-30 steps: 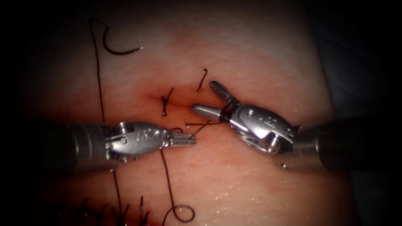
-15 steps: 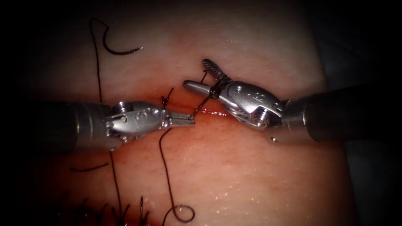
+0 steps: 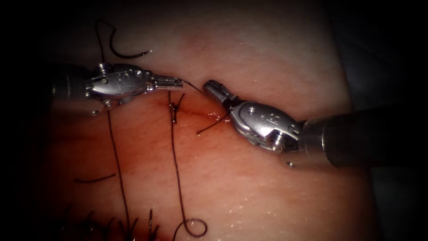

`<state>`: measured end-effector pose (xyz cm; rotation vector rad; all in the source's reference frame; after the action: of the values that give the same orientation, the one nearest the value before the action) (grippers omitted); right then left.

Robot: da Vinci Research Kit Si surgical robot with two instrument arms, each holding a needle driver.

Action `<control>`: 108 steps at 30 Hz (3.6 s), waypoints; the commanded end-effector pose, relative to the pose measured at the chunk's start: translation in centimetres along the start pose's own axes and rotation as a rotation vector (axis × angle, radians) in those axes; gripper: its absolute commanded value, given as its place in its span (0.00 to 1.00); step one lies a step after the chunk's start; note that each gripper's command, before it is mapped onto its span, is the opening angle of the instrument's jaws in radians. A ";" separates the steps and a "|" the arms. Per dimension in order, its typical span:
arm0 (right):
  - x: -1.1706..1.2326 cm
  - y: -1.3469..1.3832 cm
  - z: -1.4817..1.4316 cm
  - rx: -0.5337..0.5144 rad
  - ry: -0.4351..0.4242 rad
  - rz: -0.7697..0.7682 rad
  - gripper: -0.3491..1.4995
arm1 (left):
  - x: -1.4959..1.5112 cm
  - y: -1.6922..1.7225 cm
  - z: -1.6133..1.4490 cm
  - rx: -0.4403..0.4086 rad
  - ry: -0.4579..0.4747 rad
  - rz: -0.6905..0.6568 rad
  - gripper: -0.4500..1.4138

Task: Wound Closure
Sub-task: Tie the knot by pulling the right hand down and the left hand up.

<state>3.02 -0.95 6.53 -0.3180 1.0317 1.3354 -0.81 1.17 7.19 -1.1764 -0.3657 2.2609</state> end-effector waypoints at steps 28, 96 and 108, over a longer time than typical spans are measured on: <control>-0.74 -0.60 -0.45 -0.034 -0.106 -0.106 0.00 | 0.28 -1.47 0.95 0.102 -0.036 -0.043 0.00; -1.07 -1.50 -1.43 0.078 -0.249 -0.096 0.00 | 0.79 -2.86 1.47 0.313 0.089 0.008 0.00; -1.10 -1.81 -1.69 0.104 -0.301 -0.110 0.00 | 0.79 -3.01 1.51 0.319 0.086 0.008 0.00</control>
<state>3.98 -3.28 5.77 -0.0921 0.8137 1.1833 -1.30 4.02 8.93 -1.0983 0.0313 2.1659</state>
